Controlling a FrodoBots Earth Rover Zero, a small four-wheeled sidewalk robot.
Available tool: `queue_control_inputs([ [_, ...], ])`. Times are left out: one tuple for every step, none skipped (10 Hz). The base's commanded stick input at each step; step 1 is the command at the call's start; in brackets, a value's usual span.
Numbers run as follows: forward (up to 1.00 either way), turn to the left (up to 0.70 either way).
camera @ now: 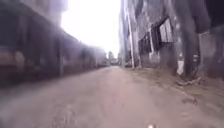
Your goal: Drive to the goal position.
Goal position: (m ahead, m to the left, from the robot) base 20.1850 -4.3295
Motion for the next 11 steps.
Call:
queue_control_inputs([
  [1.0,0.0],
  [1.0,0.0],
  [1.0,0.0],
  [1.0,0.0],
  [1.0,0.0],
  [1.0,0.0],
  [1.0,-0.08],
  [1.0,-0.27],
  [1.0,-0.07],
  [1.0,0.0],
  [1.0,0.0],
])
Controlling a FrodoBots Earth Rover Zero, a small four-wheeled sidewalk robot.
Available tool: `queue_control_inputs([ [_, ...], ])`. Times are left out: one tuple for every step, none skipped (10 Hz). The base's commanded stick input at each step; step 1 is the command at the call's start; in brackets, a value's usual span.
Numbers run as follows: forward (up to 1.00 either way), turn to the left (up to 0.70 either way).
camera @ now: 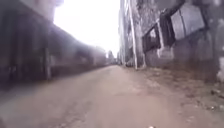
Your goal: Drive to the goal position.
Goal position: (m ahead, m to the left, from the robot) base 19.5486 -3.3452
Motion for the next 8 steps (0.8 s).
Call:
queue_control_inputs([
  [1.0,0.0],
  [1.0,0.0],
  [1.0,0.0],
  [1.0,0.0],
  [1.0,0.0],
  [1.0,0.0],
  [1.0,0.0],
  [1.0,0.0],
])
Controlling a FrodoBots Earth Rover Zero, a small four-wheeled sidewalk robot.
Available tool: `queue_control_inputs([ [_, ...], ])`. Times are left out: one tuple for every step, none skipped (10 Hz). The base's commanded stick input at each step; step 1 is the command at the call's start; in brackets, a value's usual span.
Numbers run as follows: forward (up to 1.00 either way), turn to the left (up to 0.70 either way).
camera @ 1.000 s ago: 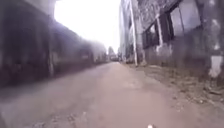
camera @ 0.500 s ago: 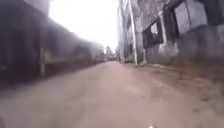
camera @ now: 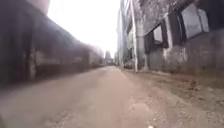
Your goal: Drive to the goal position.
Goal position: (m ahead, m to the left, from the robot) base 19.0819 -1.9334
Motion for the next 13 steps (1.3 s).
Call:
queue_control_inputs([
  [1.0,0.0],
  [1.0,-0.19],
  [1.0,0.0],
  [1.0,0.0],
  [1.0,0.0],
  [1.0,0.0],
  [1.0,0.0],
  [1.0,0.0],
  [1.0,0.0],
  [1.0,0.0],
  [1.0,0.0],
  [1.0,0.0],
  [1.0,0.0],
])
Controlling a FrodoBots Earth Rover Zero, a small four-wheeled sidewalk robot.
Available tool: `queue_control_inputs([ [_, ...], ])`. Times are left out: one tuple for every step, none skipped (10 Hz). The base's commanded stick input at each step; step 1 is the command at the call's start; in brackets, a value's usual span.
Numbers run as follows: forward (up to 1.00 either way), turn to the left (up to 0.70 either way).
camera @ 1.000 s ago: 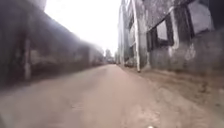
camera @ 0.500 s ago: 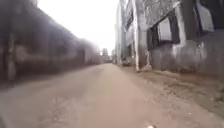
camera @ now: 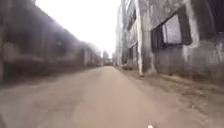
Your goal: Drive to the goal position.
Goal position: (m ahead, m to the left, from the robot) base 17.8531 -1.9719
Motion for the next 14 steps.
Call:
queue_control_inputs([
  [1.0,0.0],
  [1.0,0.0],
  [1.0,0.0],
  [1.0,0.0],
  [1.0,0.0],
  [1.0,0.0],
  [1.0,0.0],
  [1.0,0.0],
  [1.0,0.0],
  [1.0,0.0],
  [1.0,0.0],
  [1.0,0.0],
  [1.0,0.0],
  [1.0,0.0],
])
